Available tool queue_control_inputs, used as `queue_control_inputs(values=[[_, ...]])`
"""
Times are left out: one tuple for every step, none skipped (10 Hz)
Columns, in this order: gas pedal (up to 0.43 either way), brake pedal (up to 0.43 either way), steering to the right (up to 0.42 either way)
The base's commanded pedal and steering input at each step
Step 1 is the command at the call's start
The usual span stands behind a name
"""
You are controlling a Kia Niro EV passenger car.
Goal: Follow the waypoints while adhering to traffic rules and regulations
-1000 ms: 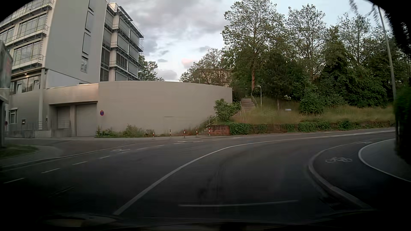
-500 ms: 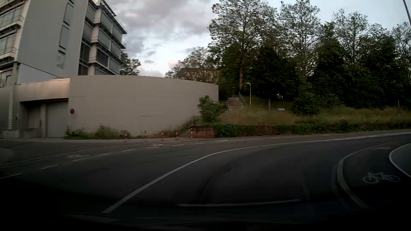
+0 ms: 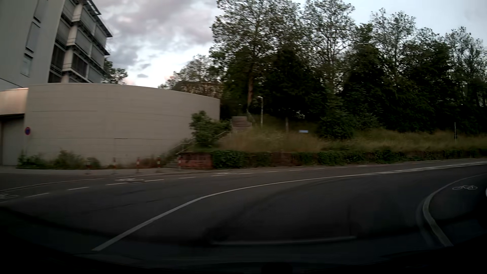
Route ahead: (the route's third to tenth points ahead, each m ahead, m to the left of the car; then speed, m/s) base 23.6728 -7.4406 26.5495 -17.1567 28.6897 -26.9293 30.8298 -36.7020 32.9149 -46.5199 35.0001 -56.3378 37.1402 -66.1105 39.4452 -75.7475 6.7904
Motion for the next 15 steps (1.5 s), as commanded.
queue_control_inputs(values=[[0.000, 0.000, 0.234], [0.000, 0.000, 0.243], [0.028, 0.000, 0.256], [0.047, 0.000, 0.264], [0.059, 0.000, 0.274], [0.059, 0.000, 0.281], [0.079, 0.000, 0.284], [0.087, 0.000, 0.286], [0.098, 0.000, 0.287], [0.098, 0.000, 0.291], [0.098, 0.000, 0.298], [0.098, 0.000, 0.301], [0.110, 0.000, 0.303], [0.118, 0.000, 0.303], [0.138, 0.000, 0.304]])
